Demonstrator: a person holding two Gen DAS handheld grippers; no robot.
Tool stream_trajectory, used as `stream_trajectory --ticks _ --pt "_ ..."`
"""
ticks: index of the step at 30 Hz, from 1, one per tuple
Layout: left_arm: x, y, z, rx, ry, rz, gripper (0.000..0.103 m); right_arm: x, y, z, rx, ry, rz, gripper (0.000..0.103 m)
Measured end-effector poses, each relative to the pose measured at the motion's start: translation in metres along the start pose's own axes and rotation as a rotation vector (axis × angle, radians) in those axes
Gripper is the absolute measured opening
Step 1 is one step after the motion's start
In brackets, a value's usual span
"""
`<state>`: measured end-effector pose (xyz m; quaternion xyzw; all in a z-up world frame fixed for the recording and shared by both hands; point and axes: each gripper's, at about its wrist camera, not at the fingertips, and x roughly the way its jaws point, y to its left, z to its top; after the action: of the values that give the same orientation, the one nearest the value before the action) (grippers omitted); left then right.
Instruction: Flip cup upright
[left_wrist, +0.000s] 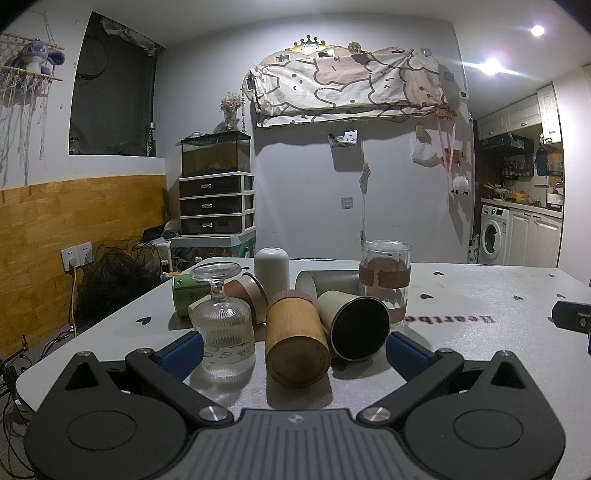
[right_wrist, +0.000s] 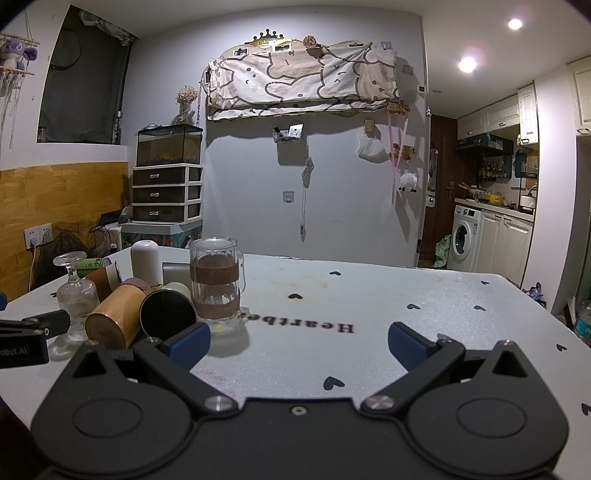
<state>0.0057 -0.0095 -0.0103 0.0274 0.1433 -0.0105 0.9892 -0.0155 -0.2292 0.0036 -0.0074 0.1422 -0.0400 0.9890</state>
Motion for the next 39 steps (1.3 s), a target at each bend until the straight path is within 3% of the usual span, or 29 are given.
stream_trajectory --ticks 10,24,30,37,39 --pt "0.005 0.001 -0.003 -0.015 0.011 -0.020 0.103 0.000 -0.001 -0.001 0.000 0.001 0.001 0.103" --pt "0.054 0.011 0.002 -0.059 0.013 -0.044 0.102 -0.007 -0.007 -0.004 0.013 -0.023 0.010 0.103" --pt "0.102 0.025 0.009 -0.089 0.115 -0.084 0.092 -0.008 -0.009 -0.005 0.022 -0.017 0.018 0.103" --pt "0.140 0.024 0.001 -0.109 0.184 -0.105 0.090 -0.006 -0.010 -0.006 0.025 -0.010 0.023 0.103" --pt "0.145 0.025 0.000 -0.120 0.204 -0.102 0.083 -0.006 -0.010 -0.007 0.024 -0.010 0.023 0.103"
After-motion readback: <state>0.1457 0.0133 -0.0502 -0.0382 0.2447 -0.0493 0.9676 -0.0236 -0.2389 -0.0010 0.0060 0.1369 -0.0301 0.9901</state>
